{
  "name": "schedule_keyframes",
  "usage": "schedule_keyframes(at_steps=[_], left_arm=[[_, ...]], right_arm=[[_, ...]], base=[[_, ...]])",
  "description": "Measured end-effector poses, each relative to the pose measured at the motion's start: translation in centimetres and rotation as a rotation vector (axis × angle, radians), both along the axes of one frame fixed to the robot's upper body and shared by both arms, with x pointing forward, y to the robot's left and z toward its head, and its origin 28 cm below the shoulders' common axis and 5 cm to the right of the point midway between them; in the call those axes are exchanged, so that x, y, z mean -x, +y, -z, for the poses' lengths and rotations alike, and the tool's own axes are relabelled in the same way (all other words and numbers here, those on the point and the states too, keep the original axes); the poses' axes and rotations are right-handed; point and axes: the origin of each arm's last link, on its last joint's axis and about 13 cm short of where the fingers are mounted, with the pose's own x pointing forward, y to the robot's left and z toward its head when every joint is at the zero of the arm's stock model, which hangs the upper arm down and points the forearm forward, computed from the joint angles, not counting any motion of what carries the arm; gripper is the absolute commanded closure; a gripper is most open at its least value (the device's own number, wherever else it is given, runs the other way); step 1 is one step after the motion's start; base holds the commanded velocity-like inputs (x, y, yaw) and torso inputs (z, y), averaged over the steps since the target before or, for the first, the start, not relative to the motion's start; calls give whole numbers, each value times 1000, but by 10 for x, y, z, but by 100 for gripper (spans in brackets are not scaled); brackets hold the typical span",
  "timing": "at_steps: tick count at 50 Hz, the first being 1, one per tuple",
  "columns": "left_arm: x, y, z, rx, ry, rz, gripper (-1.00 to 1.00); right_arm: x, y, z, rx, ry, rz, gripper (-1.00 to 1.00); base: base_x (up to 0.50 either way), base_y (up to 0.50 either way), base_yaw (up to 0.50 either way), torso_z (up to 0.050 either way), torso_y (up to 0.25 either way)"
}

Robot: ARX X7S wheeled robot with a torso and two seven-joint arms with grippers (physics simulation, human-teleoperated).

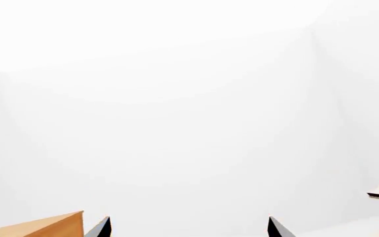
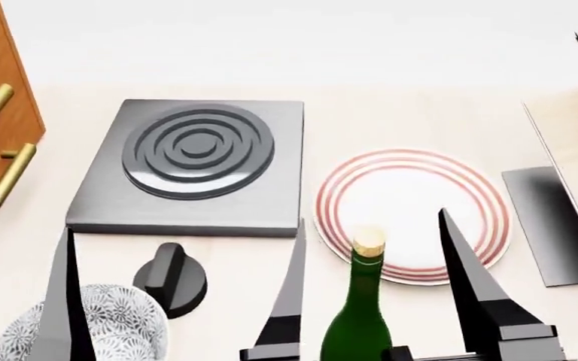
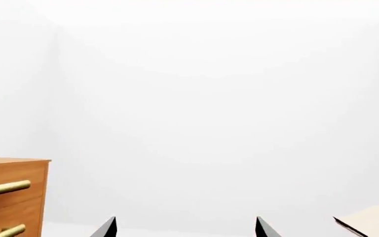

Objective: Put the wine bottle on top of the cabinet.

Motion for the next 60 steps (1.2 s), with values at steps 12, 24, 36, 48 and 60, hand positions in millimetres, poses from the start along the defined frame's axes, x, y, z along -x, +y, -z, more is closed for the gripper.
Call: schedule_keyframes(at_steps=[12, 24, 36, 48, 60], left_arm=[[0, 0, 0, -2, 2, -4, -100], [0, 1, 1, -4, 3, -10, -100], [0, 0, 1, -4, 6, -7, -100], [1, -2, 1, -7, 8, 4, -100], [1, 0, -1, -2, -2, -1, -100]], right_arm=[[0, 1, 2, 22, 6, -5, -100], [-1, 2, 4, 15, 12, -12, -100], [-2, 1, 6, 18, 23, -11, -100], [-6, -10, 13, 37, 58, 59, -100], [-8, -36, 14, 66, 87, 190, -100]], base=[[44, 500, 0, 0, 0], [28, 292, 0, 0, 0], [0, 0, 0, 0, 0], [0, 0, 0, 0, 0], [0, 0, 0, 0, 0]])
